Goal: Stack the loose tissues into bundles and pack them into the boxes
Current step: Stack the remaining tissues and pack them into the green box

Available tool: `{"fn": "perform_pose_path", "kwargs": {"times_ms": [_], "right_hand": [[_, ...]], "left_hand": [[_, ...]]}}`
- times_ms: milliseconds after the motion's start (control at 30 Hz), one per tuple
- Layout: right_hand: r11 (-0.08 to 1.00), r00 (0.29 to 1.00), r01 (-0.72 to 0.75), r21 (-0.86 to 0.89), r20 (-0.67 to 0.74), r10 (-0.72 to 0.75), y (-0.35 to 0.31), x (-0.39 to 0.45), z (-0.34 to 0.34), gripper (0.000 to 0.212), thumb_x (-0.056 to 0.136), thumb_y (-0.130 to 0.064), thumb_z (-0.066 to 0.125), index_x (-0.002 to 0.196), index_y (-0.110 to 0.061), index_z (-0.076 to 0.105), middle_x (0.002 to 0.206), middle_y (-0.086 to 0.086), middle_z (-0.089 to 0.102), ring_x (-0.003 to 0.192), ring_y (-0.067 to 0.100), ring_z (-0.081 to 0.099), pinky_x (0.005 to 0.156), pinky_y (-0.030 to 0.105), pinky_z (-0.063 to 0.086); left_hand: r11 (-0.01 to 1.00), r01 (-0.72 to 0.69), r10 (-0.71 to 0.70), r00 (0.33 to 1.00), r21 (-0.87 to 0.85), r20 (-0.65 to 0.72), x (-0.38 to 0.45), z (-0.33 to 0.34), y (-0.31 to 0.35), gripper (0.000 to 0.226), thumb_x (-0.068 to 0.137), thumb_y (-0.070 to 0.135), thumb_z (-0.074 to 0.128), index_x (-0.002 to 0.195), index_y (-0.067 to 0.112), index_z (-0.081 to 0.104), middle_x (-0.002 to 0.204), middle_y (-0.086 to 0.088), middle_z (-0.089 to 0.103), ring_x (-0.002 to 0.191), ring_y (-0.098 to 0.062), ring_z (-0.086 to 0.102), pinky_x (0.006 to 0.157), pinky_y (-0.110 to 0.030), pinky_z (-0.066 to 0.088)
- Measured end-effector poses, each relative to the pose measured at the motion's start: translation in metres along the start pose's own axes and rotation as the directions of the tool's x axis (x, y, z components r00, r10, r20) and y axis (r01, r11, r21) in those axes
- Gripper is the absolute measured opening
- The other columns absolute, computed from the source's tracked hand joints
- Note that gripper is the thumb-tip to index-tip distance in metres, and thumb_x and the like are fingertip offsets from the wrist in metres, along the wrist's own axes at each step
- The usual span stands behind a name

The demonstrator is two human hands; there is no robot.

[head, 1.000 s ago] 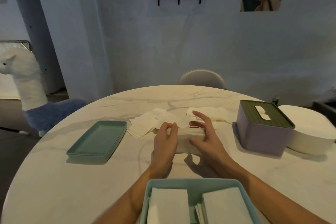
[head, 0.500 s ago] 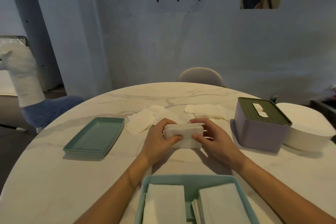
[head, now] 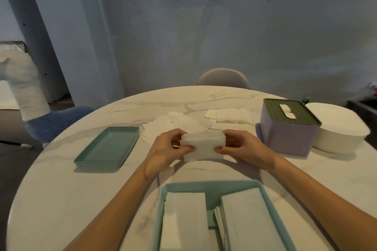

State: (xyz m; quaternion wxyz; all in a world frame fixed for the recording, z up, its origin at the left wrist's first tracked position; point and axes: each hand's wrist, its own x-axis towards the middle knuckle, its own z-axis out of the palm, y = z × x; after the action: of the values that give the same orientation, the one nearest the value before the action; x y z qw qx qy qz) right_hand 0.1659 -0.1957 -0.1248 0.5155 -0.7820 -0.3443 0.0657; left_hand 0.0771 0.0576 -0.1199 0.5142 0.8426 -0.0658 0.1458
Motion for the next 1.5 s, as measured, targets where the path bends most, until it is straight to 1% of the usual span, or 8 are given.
{"fn": "perform_pose_path", "kwargs": {"times_ms": [233, 367, 500, 667, 800, 933, 1100, 1500], "right_hand": [[0.996, 1.000, -0.014, 0.091, 0.013, 0.013, -0.025, -0.010, 0.000, 0.033, 0.092, -0.015, 0.072, 0.124, -0.006, 0.067, 0.119, 0.013, 0.072, 0.113, 0.034, 0.066, 0.101, 0.053, 0.053], [0.950, 0.991, -0.111, 0.292, 0.106, 0.083, -0.059, -0.028, -0.006, 0.052, 0.091, -0.027, 0.067, 0.138, -0.009, 0.056, 0.131, 0.008, 0.067, 0.120, 0.026, 0.065, 0.101, 0.043, 0.055], [0.923, 0.992, -0.121, 0.364, 0.062, 0.106, -0.093, -0.048, -0.016, 0.047, 0.090, -0.029, 0.067, 0.132, -0.011, 0.061, 0.118, 0.007, 0.072, 0.107, 0.024, 0.070, 0.085, 0.030, 0.059], [0.948, 0.974, -0.220, 0.232, 0.107, 0.200, -0.142, -0.074, -0.033, 0.032, 0.094, -0.033, 0.065, 0.115, -0.009, 0.071, 0.093, 0.002, 0.073, 0.074, 0.011, 0.066, 0.059, 0.015, 0.052], [0.956, 0.924, -0.287, -0.066, 0.244, 0.294, -0.155, -0.090, -0.039, 0.041, 0.085, -0.045, 0.066, 0.107, -0.012, 0.075, 0.095, -0.001, 0.076, 0.084, 0.015, 0.070, 0.073, 0.022, 0.056], [0.924, 0.906, -0.272, -0.270, 0.253, 0.340, -0.153, -0.100, -0.034, 0.032, 0.092, -0.041, 0.069, 0.107, -0.014, 0.077, 0.095, -0.001, 0.078, 0.083, 0.012, 0.072, 0.071, 0.022, 0.057], [0.850, 0.930, -0.216, -0.481, 0.163, 0.329, -0.155, -0.102, -0.024, 0.034, 0.082, -0.050, 0.079, 0.098, -0.020, 0.073, 0.081, -0.010, 0.073, 0.070, 0.003, 0.067, 0.061, 0.012, 0.049], [0.667, 0.906, -0.239, -0.706, 0.085, 0.415, -0.144, -0.100, -0.010, 0.052, 0.075, -0.062, 0.077, 0.100, -0.019, 0.060, 0.093, -0.002, 0.063, 0.079, 0.014, 0.053, 0.067, 0.022, 0.041]], "left_hand": [[0.983, -0.008, 0.023, 0.996, 0.184, -0.083, -0.002, 0.002, 0.022, 0.025, 0.084, 0.016, 0.084, 0.103, 0.016, 0.068, 0.097, 0.006, 0.069, 0.087, -0.013, 0.066, 0.072, -0.012, 0.053], [0.988, 0.011, -0.008, 1.000, 0.157, -0.015, -0.019, 0.002, 0.060, 0.028, 0.090, 0.022, 0.078, 0.113, 0.018, 0.061, 0.106, 0.006, 0.065, 0.095, -0.015, 0.064, 0.079, -0.021, 0.055], [0.994, 0.108, -0.110, 0.990, 0.034, 0.092, -0.042, -0.010, 0.108, 0.025, 0.094, 0.020, 0.073, 0.117, 0.016, 0.062, 0.106, -0.003, 0.073, 0.089, -0.018, 0.073, 0.076, -0.026, 0.062], [0.962, 0.267, -0.253, 0.951, -0.060, 0.180, -0.089, -0.007, 0.158, 0.043, 0.084, 0.031, 0.081, 0.117, 0.019, 0.057, 0.103, 0.003, 0.078, 0.089, -0.015, 0.076, 0.083, -0.030, 0.061], [0.944, 0.331, -0.323, 0.927, -0.011, 0.192, -0.127, 0.012, 0.170, 0.067, 0.070, 0.043, 0.088, 0.120, 0.027, 0.046, 0.114, 0.002, 0.066, 0.097, -0.016, 0.072, 0.080, -0.029, 0.061], [0.932, 0.363, -0.350, 0.901, -0.004, 0.256, -0.142, 0.021, 0.167, 0.057, 0.080, 0.039, 0.085, 0.117, 0.026, 0.043, 0.111, -0.001, 0.065, 0.079, -0.018, 0.076, 0.071, -0.027, 0.062], [0.941, 0.315, -0.339, 0.884, 0.126, 0.322, -0.141, 0.025, 0.154, 0.055, 0.081, 0.042, 0.084, 0.115, 0.025, 0.044, 0.091, 0.002, 0.079, 0.082, -0.014, 0.077, 0.082, -0.036, 0.064], [0.882, 0.163, -0.323, 0.892, 0.441, 0.316, -0.136, 0.041, 0.158, 0.066, 0.068, 0.056, 0.088, 0.103, 0.030, 0.039, 0.091, 0.005, 0.067, 0.075, -0.009, 0.063, 0.060, -0.020, 0.053]]}}
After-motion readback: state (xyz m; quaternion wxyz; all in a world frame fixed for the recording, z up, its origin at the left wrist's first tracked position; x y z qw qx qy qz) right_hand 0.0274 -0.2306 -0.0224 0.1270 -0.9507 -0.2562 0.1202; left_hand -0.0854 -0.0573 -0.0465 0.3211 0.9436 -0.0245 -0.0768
